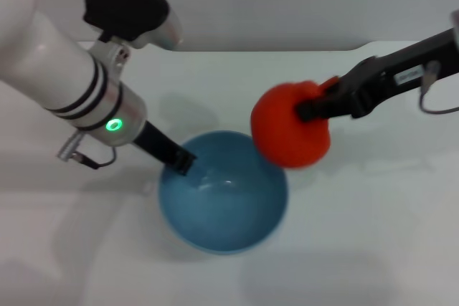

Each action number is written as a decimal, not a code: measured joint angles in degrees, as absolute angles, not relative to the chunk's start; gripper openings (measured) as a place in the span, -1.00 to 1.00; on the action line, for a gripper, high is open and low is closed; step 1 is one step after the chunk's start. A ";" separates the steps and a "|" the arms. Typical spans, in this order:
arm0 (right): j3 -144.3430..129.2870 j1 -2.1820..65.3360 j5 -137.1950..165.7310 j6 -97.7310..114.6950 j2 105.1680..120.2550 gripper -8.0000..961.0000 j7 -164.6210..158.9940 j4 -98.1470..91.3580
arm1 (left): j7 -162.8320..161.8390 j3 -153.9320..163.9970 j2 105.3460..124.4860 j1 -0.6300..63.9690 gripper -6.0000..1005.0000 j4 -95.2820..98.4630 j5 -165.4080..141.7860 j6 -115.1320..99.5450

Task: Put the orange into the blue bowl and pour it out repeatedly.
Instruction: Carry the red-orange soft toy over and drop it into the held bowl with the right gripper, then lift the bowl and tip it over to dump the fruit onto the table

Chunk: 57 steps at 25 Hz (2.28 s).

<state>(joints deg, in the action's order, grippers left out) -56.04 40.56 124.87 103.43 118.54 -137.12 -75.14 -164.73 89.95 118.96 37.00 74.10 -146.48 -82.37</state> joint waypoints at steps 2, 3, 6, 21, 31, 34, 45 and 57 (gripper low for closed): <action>-58.44 41.04 124.75 102.86 118.63 -0.80 -136.72 -74.64 | -164.74 91.00 118.96 37.56 -0.99 74.07 -144.85 -81.74; -59.88 41.23 124.73 102.37 118.68 -0.76 -136.40 -74.11 | -164.74 91.40 118.93 37.78 -0.99 74.07 -144.19 -81.37; -63.35 41.46 124.66 100.84 118.72 -0.64 -135.89 -72.93 | -164.75 92.25 118.87 38.49 -0.99 74.07 -143.25 -80.45; -59.30 40.02 126.82 101.68 118.54 0.01 -140.63 -72.21 | -163.82 92.48 118.49 38.61 -0.99 73.95 -143.36 -76.20; -42.79 35.20 143.56 104.55 118.24 0.00 -141.88 -74.47 | -148.90 97.57 118.12 22.01 -0.99 85.57 -143.80 -49.83; -39.41 33.44 145.93 104.84 118.33 0.00 -141.69 -73.86 | -140.74 103.62 118.05 13.53 -0.99 90.90 -143.86 -35.33; -28.45 29.12 146.45 105.62 118.57 0.00 -138.83 -73.01 | -113.60 127.43 118.50 2.46 -0.99 80.47 -157.42 20.88; -27.07 28.51 146.30 105.63 118.66 0.00 -137.98 -73.04 | -90.97 139.33 119.10 9.90 -0.99 60.36 -155.56 47.97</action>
<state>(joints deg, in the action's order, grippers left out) -27.07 28.51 146.30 105.63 118.66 -137.98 -73.04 -90.97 139.33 119.10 9.90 60.36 -155.56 47.97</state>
